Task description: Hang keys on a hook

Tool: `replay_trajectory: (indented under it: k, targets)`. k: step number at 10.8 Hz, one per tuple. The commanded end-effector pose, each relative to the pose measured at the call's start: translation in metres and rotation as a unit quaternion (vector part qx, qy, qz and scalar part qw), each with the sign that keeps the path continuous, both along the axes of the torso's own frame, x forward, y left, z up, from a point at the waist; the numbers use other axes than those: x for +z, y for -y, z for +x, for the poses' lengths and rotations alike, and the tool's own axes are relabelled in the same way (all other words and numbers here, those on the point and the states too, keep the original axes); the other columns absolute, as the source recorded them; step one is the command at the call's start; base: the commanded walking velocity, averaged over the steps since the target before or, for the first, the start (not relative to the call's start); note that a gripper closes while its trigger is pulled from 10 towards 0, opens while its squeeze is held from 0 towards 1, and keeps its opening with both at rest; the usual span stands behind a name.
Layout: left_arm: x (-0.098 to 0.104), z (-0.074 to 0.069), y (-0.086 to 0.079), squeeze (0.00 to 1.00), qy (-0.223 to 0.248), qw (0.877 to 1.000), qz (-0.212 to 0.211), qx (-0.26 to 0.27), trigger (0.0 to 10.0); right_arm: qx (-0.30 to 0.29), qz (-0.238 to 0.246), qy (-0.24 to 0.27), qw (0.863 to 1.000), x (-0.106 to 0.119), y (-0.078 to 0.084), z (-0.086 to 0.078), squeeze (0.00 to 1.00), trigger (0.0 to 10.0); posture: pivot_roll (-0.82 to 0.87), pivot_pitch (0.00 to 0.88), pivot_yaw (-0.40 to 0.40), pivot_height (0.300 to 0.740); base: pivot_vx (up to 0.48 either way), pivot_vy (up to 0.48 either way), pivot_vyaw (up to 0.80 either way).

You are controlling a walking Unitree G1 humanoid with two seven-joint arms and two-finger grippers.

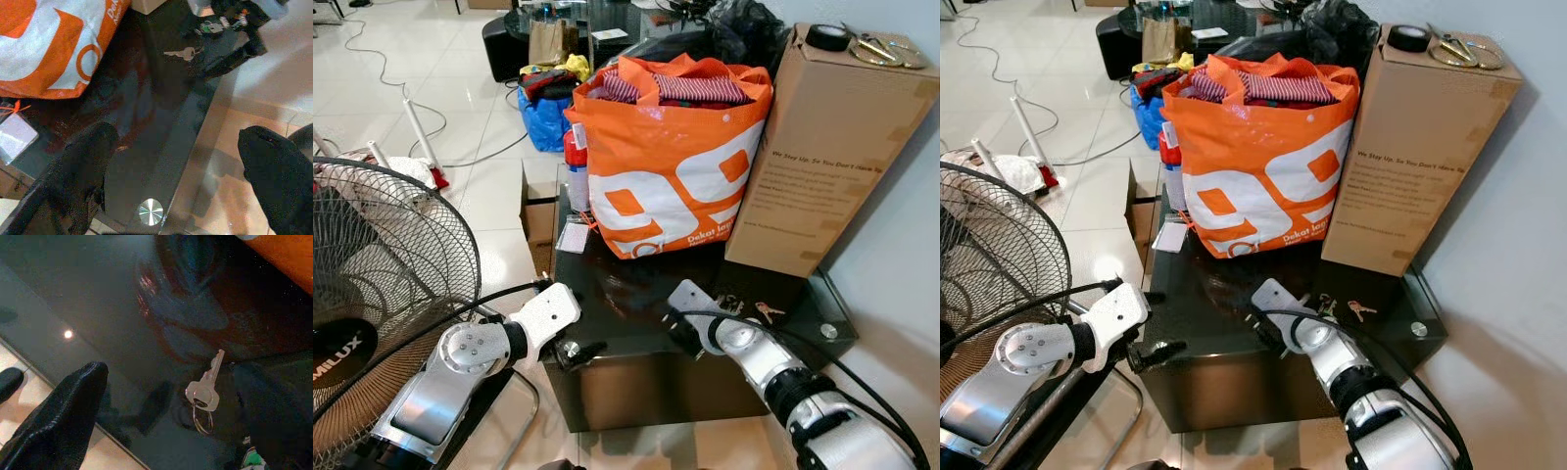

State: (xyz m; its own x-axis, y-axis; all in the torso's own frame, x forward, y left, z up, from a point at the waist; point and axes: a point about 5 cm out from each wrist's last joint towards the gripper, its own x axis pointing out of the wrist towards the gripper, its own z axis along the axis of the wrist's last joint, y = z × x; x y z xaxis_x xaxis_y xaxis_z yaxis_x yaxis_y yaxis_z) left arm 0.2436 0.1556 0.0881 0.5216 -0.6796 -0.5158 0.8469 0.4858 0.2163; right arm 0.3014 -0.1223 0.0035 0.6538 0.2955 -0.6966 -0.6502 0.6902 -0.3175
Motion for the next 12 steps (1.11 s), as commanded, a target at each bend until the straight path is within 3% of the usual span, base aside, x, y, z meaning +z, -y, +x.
replay_trajectory:
  k: [1,5,7,9,10,11,12]
  targets:
    - [0.005,0.000,0.002,1.00,0.003,1.000,0.003,-0.014,10.0,-0.010,0.003,0.012,1.000,0.004,0.001,0.006,0.00,10.0,-0.08,0.069,0.031,0.740,0.000,0.000,0.00]
    - [0.008,-0.003,0.004,1.00,-0.004,1.000,0.004,-0.021,10.0,-0.048,-0.025,-0.002,0.999,0.000,0.015,0.007,0.00,10.0,-0.06,0.103,0.022,0.740,0.000,0.000,0.00]
    - [0.006,-0.007,0.005,1.00,-0.015,0.999,0.007,-0.036,10.0,-0.080,0.030,-0.021,0.996,0.002,0.015,0.008,0.00,10.0,-0.07,0.118,0.060,0.740,0.000,0.000,0.00]
    - [0.007,-0.003,0.011,1.00,-0.019,0.998,0.009,-0.056,10.0,-0.087,0.025,-0.023,0.996,0.001,0.019,0.007,0.00,10.0,-0.08,0.136,0.092,0.740,0.000,0.000,0.00]
    - [0.007,-0.004,0.011,1.00,-0.021,0.998,0.011,-0.062,10.0,-0.088,0.021,-0.023,0.996,0.000,0.020,0.006,0.00,7.6,-0.08,0.140,0.099,0.740,0.000,0.000,0.00]
    - [0.007,-0.004,0.011,1.00,-0.023,0.997,0.014,-0.066,10.0,-0.090,0.020,-0.024,0.995,-0.001,0.022,0.005,0.00,3.8,-0.08,0.142,0.102,0.740,0.000,0.000,0.00]
    - [0.006,-0.004,0.011,1.00,-0.024,0.997,0.014,-0.067,10.0,-0.089,0.017,-0.024,0.996,-0.002,0.024,0.005,0.00,3.6,-0.08,0.140,0.101,0.740,0.000,0.000,0.00]
